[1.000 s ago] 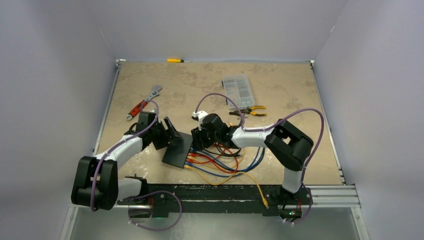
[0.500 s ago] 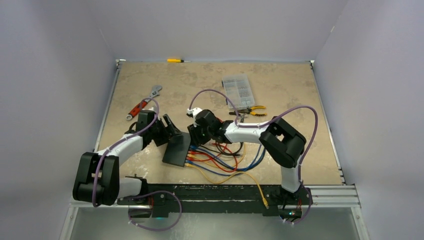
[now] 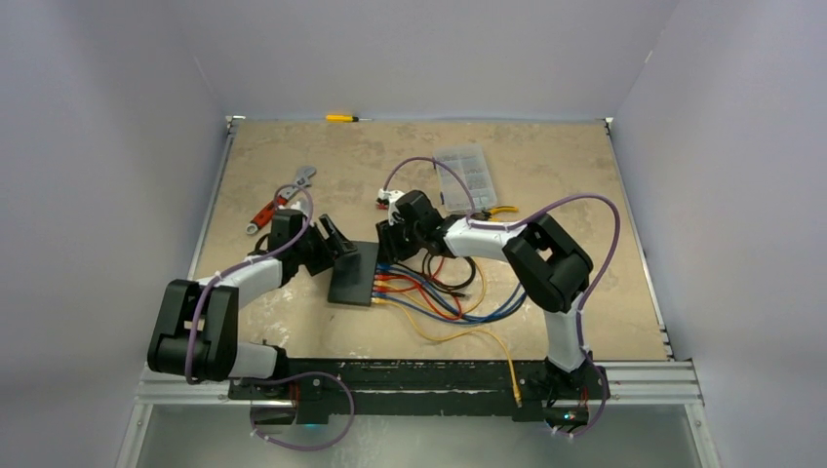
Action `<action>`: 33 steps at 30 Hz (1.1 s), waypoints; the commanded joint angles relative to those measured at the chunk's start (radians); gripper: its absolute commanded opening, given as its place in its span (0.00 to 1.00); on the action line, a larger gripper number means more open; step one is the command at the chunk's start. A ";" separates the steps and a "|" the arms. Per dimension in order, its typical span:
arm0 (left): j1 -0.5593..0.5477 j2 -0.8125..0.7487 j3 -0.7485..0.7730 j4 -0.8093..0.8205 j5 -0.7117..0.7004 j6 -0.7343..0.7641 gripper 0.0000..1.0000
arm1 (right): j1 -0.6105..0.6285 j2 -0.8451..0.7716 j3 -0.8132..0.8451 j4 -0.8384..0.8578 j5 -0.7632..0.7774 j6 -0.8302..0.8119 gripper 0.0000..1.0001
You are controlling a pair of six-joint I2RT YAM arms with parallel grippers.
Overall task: Pull the plug from the switch port
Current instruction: Move the switch port to the center of the board.
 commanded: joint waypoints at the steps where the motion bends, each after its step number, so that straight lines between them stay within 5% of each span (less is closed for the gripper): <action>1: -0.014 0.075 0.019 0.022 0.105 -0.057 0.71 | -0.044 0.029 0.036 0.038 -0.030 0.015 0.46; 10: -0.013 0.058 0.096 -0.141 -0.017 0.034 0.75 | -0.107 -0.036 -0.048 0.031 -0.017 0.025 0.48; 22: -0.012 0.019 0.001 -0.122 0.053 0.060 0.75 | -0.127 -0.089 -0.177 0.080 -0.152 0.023 0.64; 33: -0.012 -0.016 -0.034 -0.097 0.095 0.018 0.64 | -0.127 -0.097 -0.216 0.109 -0.213 0.018 0.51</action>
